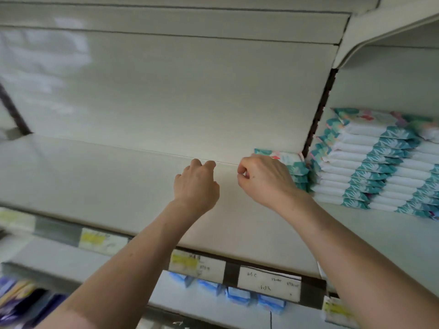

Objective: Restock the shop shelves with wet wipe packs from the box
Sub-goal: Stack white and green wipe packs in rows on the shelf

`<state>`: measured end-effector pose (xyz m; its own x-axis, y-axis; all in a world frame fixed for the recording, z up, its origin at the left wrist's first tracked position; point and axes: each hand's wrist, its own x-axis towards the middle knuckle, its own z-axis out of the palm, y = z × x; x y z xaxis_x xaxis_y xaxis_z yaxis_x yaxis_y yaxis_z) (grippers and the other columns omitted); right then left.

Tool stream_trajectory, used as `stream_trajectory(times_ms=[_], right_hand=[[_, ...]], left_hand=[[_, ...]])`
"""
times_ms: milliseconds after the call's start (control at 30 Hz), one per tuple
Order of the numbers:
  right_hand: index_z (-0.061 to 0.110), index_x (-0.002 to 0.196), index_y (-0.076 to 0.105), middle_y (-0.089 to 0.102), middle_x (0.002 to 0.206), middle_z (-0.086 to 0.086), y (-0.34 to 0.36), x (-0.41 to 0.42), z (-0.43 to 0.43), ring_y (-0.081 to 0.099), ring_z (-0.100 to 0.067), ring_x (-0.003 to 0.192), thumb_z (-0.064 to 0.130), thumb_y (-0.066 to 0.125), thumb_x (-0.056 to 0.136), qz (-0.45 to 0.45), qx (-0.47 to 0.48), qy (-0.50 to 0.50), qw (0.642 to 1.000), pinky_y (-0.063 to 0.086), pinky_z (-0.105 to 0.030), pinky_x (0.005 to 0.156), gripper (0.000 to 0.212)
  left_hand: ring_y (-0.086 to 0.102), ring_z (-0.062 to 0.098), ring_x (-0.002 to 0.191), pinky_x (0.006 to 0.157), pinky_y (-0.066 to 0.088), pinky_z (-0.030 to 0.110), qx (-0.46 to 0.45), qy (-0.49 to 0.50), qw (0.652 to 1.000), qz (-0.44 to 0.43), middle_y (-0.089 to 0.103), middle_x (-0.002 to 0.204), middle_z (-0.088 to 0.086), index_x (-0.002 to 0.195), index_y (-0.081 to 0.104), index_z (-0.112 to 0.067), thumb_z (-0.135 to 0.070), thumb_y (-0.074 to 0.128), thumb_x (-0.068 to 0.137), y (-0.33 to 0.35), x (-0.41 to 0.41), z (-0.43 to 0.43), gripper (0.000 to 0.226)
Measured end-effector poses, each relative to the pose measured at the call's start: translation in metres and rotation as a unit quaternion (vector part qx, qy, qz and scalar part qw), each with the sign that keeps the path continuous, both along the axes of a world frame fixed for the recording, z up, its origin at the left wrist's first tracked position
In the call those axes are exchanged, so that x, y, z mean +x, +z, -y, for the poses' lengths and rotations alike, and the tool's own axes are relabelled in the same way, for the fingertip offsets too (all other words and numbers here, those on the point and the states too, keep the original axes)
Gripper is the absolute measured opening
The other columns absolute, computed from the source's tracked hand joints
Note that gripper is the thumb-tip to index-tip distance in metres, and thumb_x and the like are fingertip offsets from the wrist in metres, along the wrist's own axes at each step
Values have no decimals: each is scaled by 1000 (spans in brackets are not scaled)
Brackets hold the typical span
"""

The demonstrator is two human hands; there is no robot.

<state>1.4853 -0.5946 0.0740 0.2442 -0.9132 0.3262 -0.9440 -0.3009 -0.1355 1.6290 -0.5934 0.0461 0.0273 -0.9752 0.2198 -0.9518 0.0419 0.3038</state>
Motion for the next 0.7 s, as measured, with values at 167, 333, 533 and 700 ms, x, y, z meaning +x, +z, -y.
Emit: stream_trajectory(times_ms=[167, 333, 533, 700], right_hand=[[16, 105, 65, 64, 108, -3, 2, 27, -7, 58, -26, 100, 18, 47, 93, -2, 39, 101, 994, 40, -29, 73, 23], [16, 104, 65, 65, 105, -1, 0, 39, -32, 59, -24, 95, 19, 49, 92, -1, 62, 221, 973, 39, -28, 70, 21], [15, 105, 64, 64, 105, -2, 1, 64, -88, 58, -24, 94, 24, 50, 93, -40, 76, 364, 927, 42, -30, 71, 21], [14, 104, 66, 66, 109, -7, -9, 104, -152, 59, -28, 100, 23, 50, 92, -64, 100, 456, 882, 43, -31, 76, 22]], left_hand=[[55, 28, 111, 85, 44, 36, 7, 93, 996, 5, 47, 129, 7, 140, 43, -22, -19, 47, 95, 11, 16, -36, 44], [55, 27, 110, 80, 42, 32, 30, 212, 977, -11, 46, 130, 5, 140, 42, -24, -23, 47, 96, 12, 17, -90, 45], [54, 29, 115, 91, 47, 37, 41, 332, 941, -46, 50, 128, 8, 139, 45, -23, -21, 48, 93, 9, 27, -176, 46], [54, 30, 109, 77, 43, 37, 51, 442, 892, -82, 47, 132, 8, 138, 44, -23, -17, 47, 93, -4, 38, -260, 45]])
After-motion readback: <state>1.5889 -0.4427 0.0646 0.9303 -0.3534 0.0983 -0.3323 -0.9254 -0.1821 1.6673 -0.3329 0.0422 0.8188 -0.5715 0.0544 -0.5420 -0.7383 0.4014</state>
